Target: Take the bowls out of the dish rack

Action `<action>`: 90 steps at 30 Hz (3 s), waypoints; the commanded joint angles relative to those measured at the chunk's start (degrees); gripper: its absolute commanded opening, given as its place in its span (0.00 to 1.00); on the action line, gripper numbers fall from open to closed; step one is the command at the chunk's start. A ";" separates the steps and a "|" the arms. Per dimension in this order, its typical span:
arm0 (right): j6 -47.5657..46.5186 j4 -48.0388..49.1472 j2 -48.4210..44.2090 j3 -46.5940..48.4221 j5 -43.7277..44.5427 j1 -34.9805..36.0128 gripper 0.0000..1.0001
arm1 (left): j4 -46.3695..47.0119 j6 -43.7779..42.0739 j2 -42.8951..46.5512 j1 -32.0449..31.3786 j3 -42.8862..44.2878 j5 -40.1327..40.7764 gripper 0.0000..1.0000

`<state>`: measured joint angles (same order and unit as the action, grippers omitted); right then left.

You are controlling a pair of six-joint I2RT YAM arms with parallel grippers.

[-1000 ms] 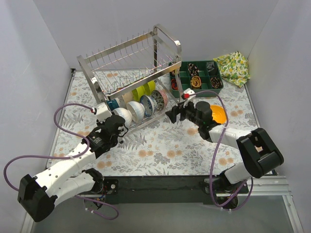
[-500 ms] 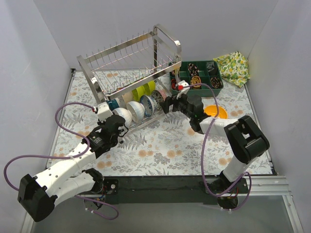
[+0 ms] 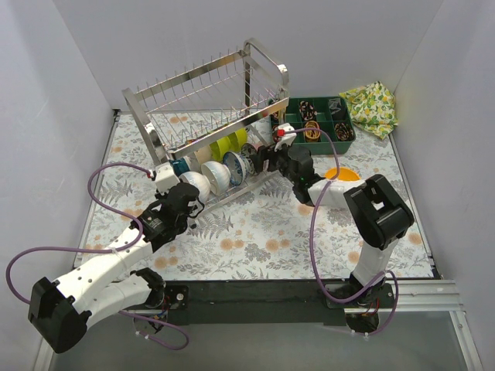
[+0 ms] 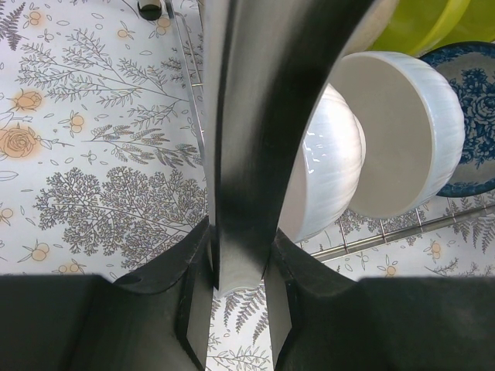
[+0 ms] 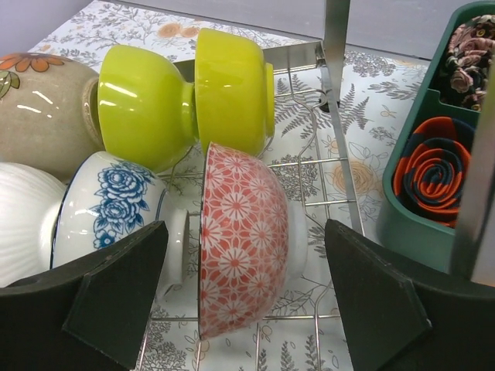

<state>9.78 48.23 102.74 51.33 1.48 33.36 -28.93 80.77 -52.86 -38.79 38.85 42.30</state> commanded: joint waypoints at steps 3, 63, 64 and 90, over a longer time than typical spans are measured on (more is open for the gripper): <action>1.99 -0.32 2.11 3.95 1.60 0.82 0.90 | -0.60 1.05 -0.31 0.29 0.61 -0.20 0.00; 7.01 -14.74 -2.63 6.50 -4.63 1.88 0.71 | -2.62 0.35 1.88 0.29 0.44 2.34 0.00; 6.92 -14.74 -2.37 6.59 -4.90 1.79 0.70 | -2.89 0.35 2.06 0.29 0.35 2.87 0.00; -1.16 -14.65 -7.46 5.09 1.51 4.52 0.09 | -2.45 -0.26 2.85 0.29 -0.18 1.64 0.00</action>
<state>10.02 29.63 99.96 55.75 3.18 36.36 -30.72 79.83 -51.64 -38.79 38.83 42.24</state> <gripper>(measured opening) 0.705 0.261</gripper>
